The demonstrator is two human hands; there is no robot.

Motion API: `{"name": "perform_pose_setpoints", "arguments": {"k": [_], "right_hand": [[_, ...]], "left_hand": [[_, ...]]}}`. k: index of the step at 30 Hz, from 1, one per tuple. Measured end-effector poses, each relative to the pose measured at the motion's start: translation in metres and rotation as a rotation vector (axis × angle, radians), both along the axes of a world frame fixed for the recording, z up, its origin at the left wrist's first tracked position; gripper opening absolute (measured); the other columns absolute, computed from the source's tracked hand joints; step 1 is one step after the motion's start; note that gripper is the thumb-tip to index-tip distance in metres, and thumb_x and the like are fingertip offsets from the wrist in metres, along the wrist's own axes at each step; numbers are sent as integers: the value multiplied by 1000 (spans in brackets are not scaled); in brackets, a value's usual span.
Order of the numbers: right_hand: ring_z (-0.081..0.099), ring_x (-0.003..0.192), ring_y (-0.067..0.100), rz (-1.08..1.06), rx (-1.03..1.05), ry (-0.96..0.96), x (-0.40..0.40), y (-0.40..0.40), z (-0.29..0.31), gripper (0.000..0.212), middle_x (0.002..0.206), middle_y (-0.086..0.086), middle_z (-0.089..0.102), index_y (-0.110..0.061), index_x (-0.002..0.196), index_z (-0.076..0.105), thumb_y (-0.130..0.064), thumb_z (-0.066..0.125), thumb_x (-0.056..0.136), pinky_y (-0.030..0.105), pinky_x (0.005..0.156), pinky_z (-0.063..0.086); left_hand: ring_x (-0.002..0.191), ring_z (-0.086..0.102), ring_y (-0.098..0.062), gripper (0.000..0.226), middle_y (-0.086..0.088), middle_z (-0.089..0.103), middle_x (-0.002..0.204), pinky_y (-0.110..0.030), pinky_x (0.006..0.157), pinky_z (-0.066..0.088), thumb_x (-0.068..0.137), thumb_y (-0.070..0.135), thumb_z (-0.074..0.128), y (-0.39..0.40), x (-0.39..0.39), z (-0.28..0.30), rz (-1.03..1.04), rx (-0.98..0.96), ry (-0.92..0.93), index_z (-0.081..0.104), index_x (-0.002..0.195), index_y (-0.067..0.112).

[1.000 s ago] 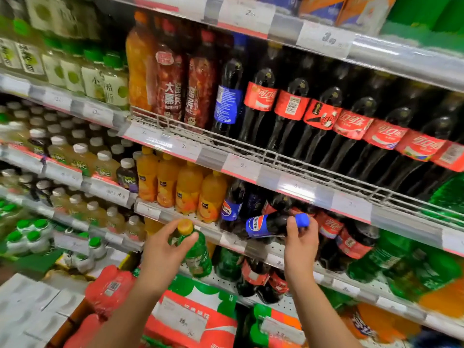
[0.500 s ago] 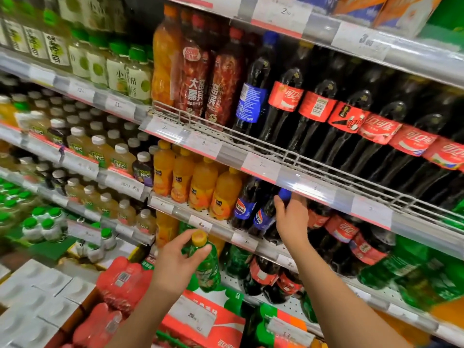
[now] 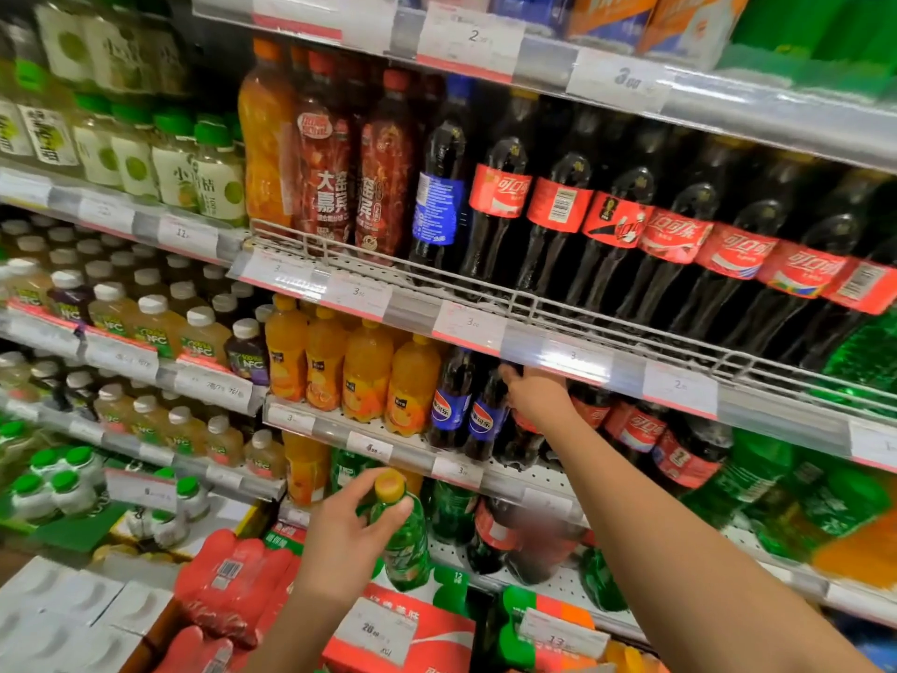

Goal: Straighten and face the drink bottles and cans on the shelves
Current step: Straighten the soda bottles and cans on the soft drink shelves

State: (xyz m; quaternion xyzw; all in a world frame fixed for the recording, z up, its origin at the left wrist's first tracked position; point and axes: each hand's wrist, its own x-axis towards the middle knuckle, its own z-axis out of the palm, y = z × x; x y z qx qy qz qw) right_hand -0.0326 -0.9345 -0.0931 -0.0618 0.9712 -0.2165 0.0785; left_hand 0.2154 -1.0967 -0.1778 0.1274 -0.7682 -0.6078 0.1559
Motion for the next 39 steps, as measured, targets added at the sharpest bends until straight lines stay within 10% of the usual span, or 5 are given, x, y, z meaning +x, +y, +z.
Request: {"name": "perform_pose_setpoints", "arguments": {"k": [4, 7, 16, 29, 39], "right_hand": [[60, 82, 31, 41, -206, 205, 31, 16, -13, 33, 82, 13, 61, -1, 108, 61, -32, 54, 103, 37, 73, 42], [61, 84, 3, 98, -450, 325, 80, 37, -28, 38, 117, -11, 56, -18, 136, 53, -22, 60, 99, 26, 78, 48], [58, 118, 3, 409, -414, -158, 166, 95, -83, 75, 134, -19, 59, -43, 141, 43, -60, 77, 75, 31, 102, 47], [58, 93, 4, -12, -386, 167, 173, 247, -72, 64, 102, -19, 58, -38, 116, 50, -69, 74, 66, 29, 79, 51], [60, 95, 17, -348, -399, 351, 143, 370, -80, 59, 102, -7, 62, -28, 114, 56, -47, 88, 68, 35, 78, 49]], "left_hand": [[85, 71, -15, 18, 18, 73, 96, -45, 84, 59, 89, 34, 74, 6, -3, 1, 2, -9, -22, 72, 106, 38], [84, 69, -32, 19, 17, 73, 96, -49, 81, 58, 88, 37, 74, 14, -6, 6, -16, -31, -34, 72, 107, 36], [87, 64, 4, 20, 31, 70, 91, -21, 75, 51, 85, 29, 80, 71, -31, 26, -152, -185, -39, 71, 97, 41], [109, 59, 7, 43, 32, 65, 115, -23, 96, 48, 79, 57, 70, 225, -85, 94, -586, -549, 120, 62, 120, 48], [136, 43, -20, 48, 2, 55, 143, -36, 114, 32, 90, 43, 56, 256, -153, 148, -434, -853, 426, 61, 133, 23]]}}
